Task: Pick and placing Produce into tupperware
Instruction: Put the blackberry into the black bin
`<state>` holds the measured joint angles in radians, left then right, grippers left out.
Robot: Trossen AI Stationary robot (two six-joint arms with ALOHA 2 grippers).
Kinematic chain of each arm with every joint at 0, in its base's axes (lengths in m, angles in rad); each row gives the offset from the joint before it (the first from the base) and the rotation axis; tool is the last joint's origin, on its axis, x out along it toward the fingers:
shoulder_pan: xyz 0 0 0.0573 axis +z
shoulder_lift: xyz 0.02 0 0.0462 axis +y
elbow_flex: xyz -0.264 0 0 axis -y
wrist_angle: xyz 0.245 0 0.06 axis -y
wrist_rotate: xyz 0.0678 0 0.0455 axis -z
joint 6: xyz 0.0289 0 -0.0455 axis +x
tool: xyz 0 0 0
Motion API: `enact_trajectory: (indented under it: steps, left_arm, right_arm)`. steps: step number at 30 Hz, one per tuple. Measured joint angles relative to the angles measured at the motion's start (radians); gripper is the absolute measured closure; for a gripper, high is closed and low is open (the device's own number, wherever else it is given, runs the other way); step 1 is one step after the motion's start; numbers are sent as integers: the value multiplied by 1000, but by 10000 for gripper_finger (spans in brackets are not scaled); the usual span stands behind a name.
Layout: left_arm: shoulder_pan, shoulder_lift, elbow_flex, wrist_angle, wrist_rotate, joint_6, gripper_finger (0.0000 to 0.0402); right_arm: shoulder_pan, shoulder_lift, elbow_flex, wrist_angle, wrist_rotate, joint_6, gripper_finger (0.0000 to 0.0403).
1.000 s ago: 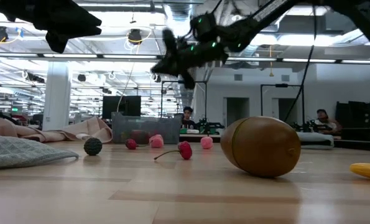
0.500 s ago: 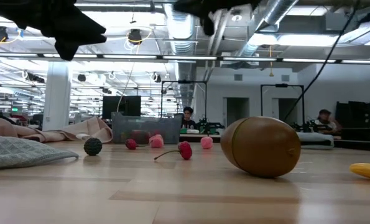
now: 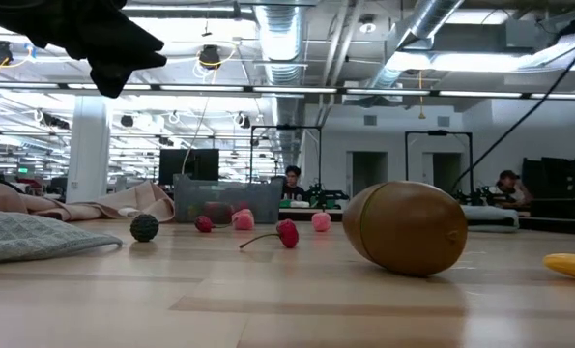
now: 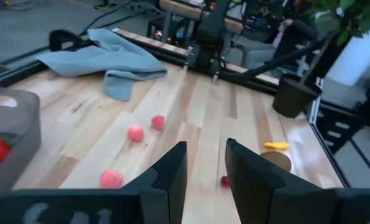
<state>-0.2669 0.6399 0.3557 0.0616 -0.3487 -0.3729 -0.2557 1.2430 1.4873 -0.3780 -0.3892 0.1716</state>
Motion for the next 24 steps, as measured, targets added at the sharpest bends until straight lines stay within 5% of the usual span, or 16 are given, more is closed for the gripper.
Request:
enact_trajectory:
  steps: [16,24]
  left_arm:
    - [5,0,0,6,21,1,303]
    - [5,5,0,-184,96,-42,303]
  right_arm:
    - [153,-396,-408,-61,34,6,339]
    - [257,-560,-592,-64,74,61,339]
